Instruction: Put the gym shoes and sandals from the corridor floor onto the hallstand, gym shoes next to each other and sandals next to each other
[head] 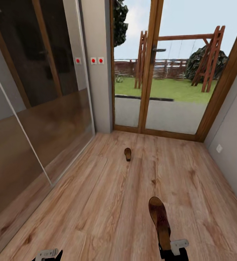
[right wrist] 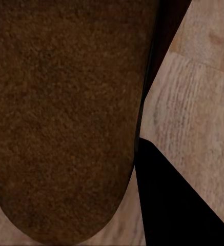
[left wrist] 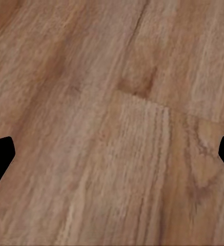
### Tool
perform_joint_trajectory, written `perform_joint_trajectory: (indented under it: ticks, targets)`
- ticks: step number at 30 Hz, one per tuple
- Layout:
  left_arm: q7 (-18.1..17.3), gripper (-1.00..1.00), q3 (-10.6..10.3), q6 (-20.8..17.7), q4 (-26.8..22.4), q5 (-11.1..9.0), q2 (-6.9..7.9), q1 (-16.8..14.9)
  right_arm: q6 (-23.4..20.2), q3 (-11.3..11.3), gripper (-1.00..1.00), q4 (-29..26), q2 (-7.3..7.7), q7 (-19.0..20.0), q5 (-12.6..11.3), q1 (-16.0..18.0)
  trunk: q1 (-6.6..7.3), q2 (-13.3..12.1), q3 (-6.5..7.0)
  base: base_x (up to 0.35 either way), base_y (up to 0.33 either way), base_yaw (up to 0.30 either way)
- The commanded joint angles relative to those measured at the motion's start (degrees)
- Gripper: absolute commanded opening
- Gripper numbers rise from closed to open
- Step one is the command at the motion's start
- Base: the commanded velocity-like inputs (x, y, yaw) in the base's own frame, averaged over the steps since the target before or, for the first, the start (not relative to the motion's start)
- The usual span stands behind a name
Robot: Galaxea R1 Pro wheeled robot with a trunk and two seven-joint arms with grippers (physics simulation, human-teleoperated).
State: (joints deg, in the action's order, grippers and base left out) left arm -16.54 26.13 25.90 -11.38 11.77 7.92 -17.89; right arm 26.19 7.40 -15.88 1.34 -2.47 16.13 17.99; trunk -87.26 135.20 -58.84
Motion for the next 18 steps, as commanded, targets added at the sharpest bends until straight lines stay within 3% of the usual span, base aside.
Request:
perform_joint_trajectory:
  ticks: [1, 18]
  targets:
    - [-0.2, 1.0, 0.5, 0.2, 0.0, 0.5, -0.01, 0.0, 0.2, 0.2, -1.0, 0.1, -0.02, -0.2, 0.4, 0.0, -0.02, 0.0, -0.05, 0.338, -0.07, 0.0]
    - [-0.2, 1.0, 0.5, 0.2, 0.0, 0.5, -0.01, 0.0, 0.2, 0.2, -1.0, 0.1, -0.02, -0.2, 0.4, 0.0, -0.02, 0.0, -0.05, 0.311, -0.164, 0.0]
